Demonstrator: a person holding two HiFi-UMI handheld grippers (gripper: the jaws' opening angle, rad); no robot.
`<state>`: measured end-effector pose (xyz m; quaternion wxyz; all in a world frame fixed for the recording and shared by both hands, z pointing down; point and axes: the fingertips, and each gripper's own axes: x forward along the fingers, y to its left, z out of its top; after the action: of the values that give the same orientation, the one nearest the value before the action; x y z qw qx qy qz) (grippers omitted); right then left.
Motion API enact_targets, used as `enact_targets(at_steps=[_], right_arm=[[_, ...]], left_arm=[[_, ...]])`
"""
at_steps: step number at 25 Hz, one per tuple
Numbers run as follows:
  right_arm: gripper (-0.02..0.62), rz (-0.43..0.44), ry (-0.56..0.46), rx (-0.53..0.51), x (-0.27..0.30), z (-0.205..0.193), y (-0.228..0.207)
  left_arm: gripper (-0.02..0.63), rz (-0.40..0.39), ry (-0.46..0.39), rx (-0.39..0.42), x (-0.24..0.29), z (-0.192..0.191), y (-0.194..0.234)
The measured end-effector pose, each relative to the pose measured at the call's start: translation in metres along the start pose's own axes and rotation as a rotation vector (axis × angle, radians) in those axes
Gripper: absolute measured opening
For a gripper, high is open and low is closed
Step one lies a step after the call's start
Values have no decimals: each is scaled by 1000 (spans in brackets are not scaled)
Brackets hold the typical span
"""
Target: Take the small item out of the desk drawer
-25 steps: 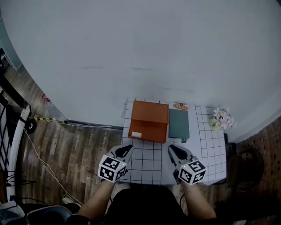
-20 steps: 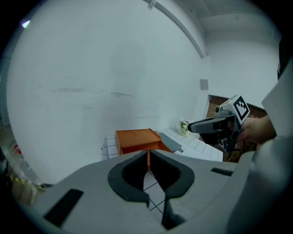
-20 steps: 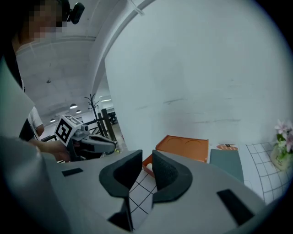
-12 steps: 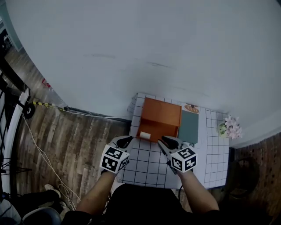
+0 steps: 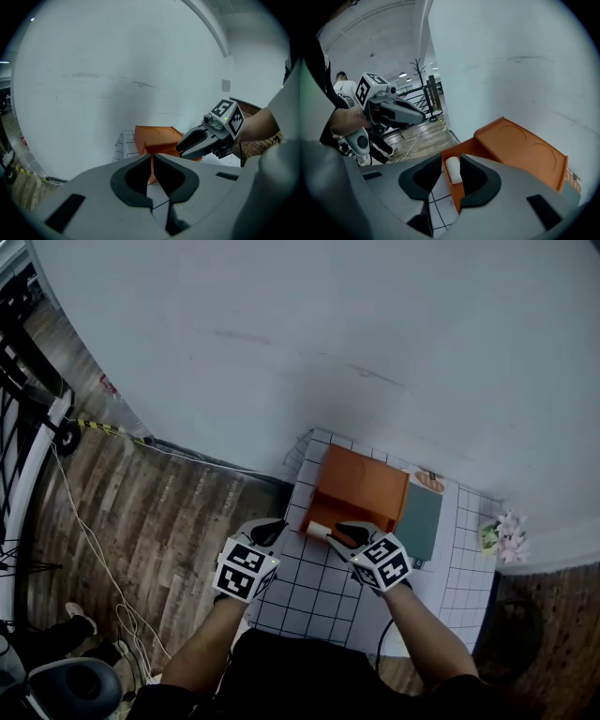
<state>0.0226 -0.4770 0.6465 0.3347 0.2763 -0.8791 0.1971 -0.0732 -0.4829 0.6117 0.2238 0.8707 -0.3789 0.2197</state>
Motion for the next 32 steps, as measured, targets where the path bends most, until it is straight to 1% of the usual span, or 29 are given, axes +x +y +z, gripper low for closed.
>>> enact_targets(at_steps=[5,11,15,19,21,25,29,32], right_arm=[[128,60,110,-76,29,-20,-10],[129,110,191,-107,51,-36,-20],[133,170,220,-89,62,-42,-22],[153,246,273,-59,63,-41,-22],[156,271,294,-47,63,-41,-21],[161,285,316,-69,65,-40,-15],[102,296,358,-138,71,-38,-7],[101,282,370,-178,72,-36,-5]], left_arm=[[26,3,30,-20,11,-9,2],[26,14,40,-11,18,-12,0],[26,13,48,-18,19,-19,-4],[25,23,55,-35,14,-27,-4],[26,27,53,-48,11,-30,-5],[26,32,49,-56,4,-33,-7],[26,39,44,-58,1,-34,-7],[26,35,39,-64,0,-35,-10]])
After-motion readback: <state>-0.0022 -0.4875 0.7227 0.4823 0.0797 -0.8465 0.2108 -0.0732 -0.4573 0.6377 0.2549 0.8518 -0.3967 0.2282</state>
